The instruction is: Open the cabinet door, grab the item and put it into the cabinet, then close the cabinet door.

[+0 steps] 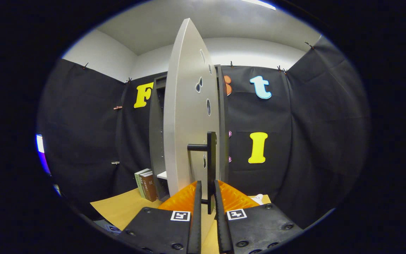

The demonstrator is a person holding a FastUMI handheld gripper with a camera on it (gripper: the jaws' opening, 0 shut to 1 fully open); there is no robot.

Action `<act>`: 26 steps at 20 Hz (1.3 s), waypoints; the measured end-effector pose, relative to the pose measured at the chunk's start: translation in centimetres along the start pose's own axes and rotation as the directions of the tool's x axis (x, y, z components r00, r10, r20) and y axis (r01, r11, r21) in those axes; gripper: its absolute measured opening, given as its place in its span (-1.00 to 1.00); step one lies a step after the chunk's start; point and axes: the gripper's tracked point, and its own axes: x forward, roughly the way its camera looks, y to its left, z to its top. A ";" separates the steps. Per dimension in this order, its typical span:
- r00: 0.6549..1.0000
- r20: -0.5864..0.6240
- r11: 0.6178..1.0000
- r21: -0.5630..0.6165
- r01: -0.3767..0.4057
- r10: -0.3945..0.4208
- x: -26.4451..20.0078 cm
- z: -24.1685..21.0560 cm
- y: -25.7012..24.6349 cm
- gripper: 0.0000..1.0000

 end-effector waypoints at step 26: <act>0.709 -0.702 0.995 0.015 0.099 -0.060 2.4 -35.3 18.9 0.07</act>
